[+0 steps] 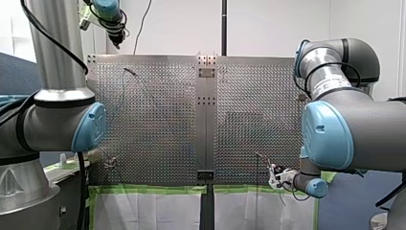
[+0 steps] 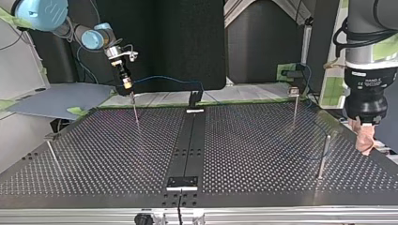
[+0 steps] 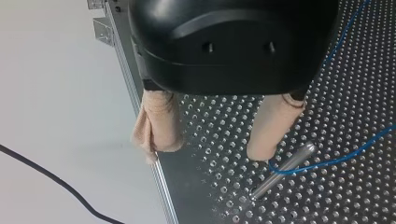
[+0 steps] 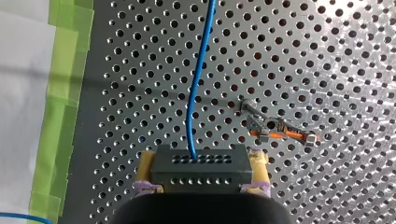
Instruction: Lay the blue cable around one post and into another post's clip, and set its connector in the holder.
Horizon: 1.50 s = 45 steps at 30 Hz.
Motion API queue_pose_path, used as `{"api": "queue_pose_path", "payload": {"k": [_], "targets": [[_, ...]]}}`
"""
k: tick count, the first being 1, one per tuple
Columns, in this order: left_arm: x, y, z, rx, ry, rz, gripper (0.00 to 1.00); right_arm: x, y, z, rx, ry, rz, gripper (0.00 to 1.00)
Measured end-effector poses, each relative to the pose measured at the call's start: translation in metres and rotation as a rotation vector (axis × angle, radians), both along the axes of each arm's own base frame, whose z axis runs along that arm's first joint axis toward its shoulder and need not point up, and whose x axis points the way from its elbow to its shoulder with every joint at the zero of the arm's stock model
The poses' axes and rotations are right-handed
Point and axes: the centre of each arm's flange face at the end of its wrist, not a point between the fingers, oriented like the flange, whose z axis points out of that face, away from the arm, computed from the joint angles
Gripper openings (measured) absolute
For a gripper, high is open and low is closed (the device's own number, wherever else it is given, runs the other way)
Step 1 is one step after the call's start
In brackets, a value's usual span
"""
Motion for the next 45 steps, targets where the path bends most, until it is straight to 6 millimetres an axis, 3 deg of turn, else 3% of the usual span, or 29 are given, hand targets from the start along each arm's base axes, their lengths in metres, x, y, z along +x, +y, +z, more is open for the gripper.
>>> {"api": "queue_pose_path", "payload": {"k": [16, 27, 45], "targets": [[-0.002, -0.002, 0.000, -0.016, -0.007, -0.016, 1.00, 0.000, 0.000, -0.001, 0.002, 0.000, 0.000, 0.00], [-0.006, -0.014, -0.020, -0.108, -0.043, -0.105, 1.00, 0.000, 0.001, -0.001, 0.003, 0.002, 0.000, 0.00], [-0.069, -0.074, -0.033, -0.271, -0.187, -0.405, 1.00, 0.000, 0.001, -0.002, 0.010, 0.007, -0.020, 0.00]]}}
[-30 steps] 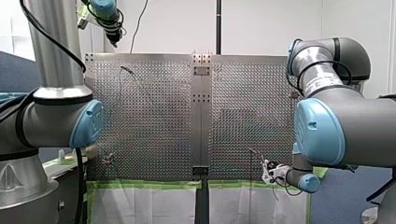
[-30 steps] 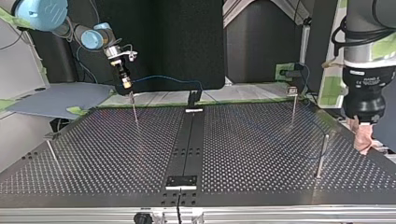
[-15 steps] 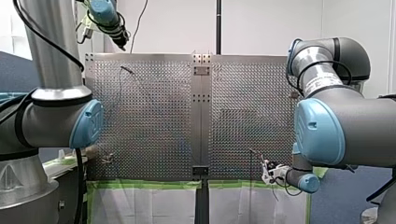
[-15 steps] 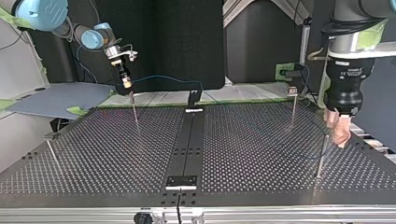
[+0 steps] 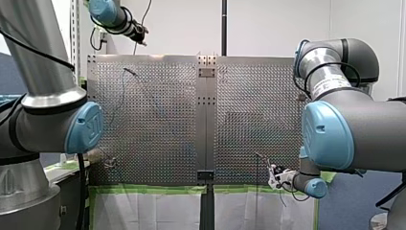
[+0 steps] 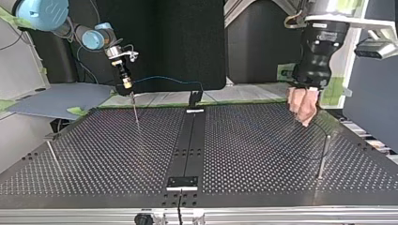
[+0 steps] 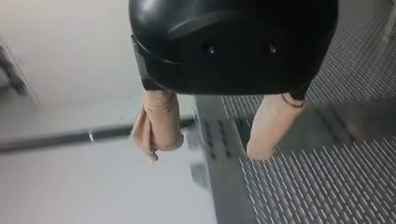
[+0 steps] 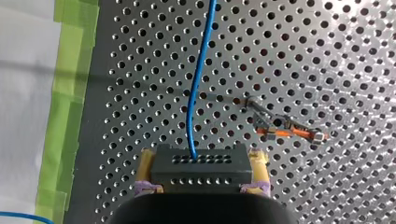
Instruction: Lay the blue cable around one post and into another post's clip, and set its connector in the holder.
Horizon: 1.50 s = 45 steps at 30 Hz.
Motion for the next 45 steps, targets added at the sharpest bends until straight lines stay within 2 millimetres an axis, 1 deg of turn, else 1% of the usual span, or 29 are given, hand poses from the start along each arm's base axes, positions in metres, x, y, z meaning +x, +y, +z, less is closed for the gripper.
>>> {"api": "queue_pose_path", "payload": {"k": [2, 6, 13, 18, 25, 30, 37, 45], "targets": [[-0.002, -0.006, -0.007, -0.018, 0.003, -0.022, 1.00, 0.000, 0.000, 0.000, 0.000, 0.001, -0.002, 0.00], [0.003, -0.015, -0.028, -0.053, 0.034, -0.037, 1.00, 0.000, 0.000, 0.000, 0.001, 0.002, -0.004, 0.00], [0.013, -0.032, -0.077, -0.075, 0.106, -0.039, 1.00, -0.002, 0.000, -0.001, 0.003, 0.010, -0.019, 0.00], [0.016, -0.042, -0.103, -0.090, 0.146, -0.038, 1.00, -0.002, 0.000, -0.001, 0.005, 0.016, -0.027, 0.00], [0.016, -0.057, -0.145, -0.117, 0.208, -0.034, 1.00, -0.007, -0.001, -0.002, 0.009, 0.028, -0.049, 0.00], [0.018, -0.069, -0.162, -0.114, 0.219, -0.033, 1.00, -0.006, 0.000, -0.003, 0.017, 0.032, -0.051, 0.00], [0.023, -0.093, -0.185, -0.100, 0.217, -0.033, 1.00, -0.009, -0.001, -0.003, 0.014, 0.034, -0.058, 0.00], [0.024, -0.116, -0.207, -0.098, 0.216, -0.032, 1.00, -0.012, -0.002, -0.003, 0.019, 0.035, -0.080, 0.00]]}}
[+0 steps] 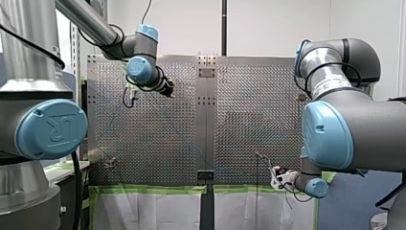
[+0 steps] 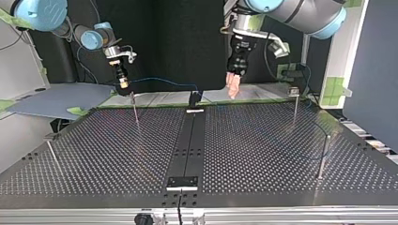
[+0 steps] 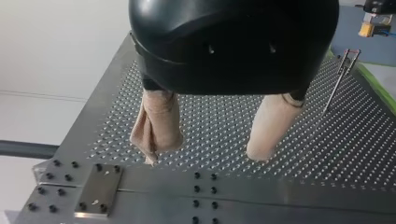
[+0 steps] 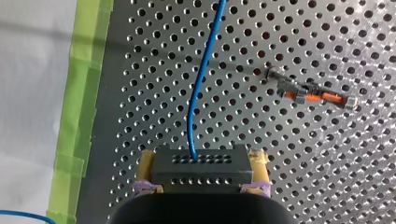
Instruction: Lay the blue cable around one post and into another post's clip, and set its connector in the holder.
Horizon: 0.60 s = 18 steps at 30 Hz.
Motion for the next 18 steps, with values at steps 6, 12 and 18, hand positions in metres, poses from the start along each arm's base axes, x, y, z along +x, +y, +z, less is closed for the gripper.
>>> {"api": "queue_pose_path", "payload": {"k": [6, 12, 18], "targets": [[-0.002, -0.017, -0.016, 0.005, -0.002, 0.000, 1.00, -0.003, -0.001, 0.000, 0.006, 0.002, -0.014, 0.00], [-0.005, -0.035, -0.034, 0.008, -0.004, 0.000, 1.00, -0.005, -0.001, -0.001, 0.008, 0.002, -0.019, 0.00], [-0.010, -0.051, -0.051, -0.001, -0.005, 0.001, 1.00, -0.005, -0.004, 0.000, 0.004, -0.004, -0.020, 0.00]]}}
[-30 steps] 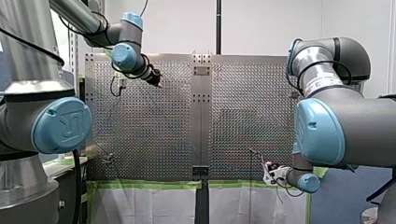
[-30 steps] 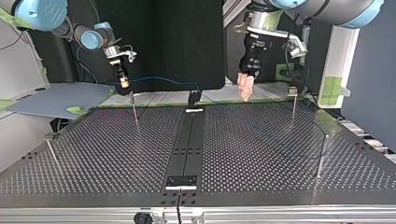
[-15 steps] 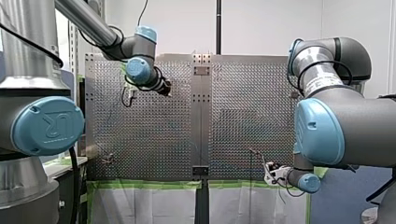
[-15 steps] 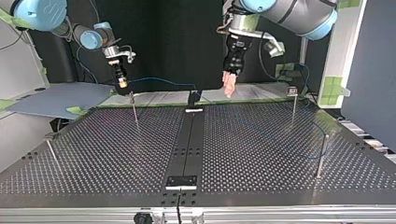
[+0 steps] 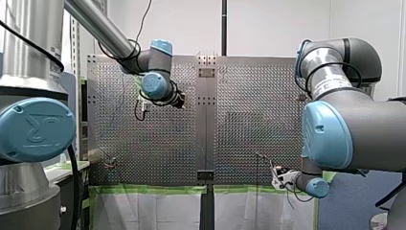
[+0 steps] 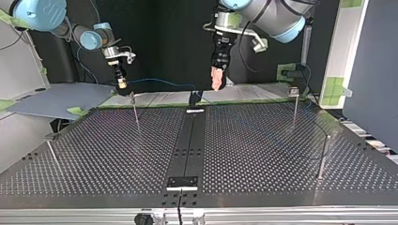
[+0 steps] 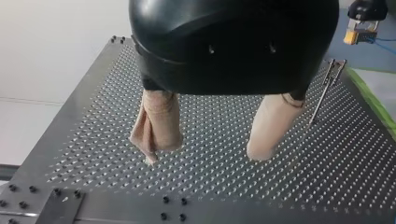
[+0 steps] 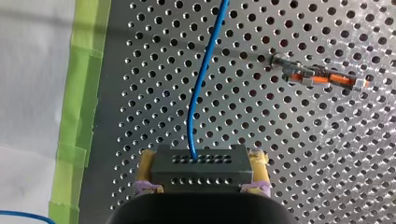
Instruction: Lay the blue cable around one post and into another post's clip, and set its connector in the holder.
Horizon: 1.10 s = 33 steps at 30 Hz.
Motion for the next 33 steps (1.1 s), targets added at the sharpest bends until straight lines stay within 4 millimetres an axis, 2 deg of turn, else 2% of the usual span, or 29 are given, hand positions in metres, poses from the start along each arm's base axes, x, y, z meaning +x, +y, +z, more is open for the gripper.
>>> {"api": "queue_pose_path", "payload": {"k": [9, 18, 25, 33], "targets": [[-0.013, -0.027, -0.029, 0.003, -0.003, -0.009, 1.00, 0.000, 0.000, 0.000, 0.002, 0.002, 0.000, 0.00], [-0.033, -0.061, -0.061, 0.041, -0.013, -0.104, 1.00, 0.000, 0.001, -0.001, 0.006, 0.009, -0.006, 0.00], [-0.055, -0.089, -0.087, 0.031, -0.008, -0.224, 1.00, 0.001, 0.001, -0.001, 0.006, 0.014, -0.007, 0.00], [-0.084, -0.110, -0.117, 0.024, 0.009, -0.348, 1.00, 0.002, 0.002, -0.001, 0.009, 0.020, -0.008, 0.00]]}}
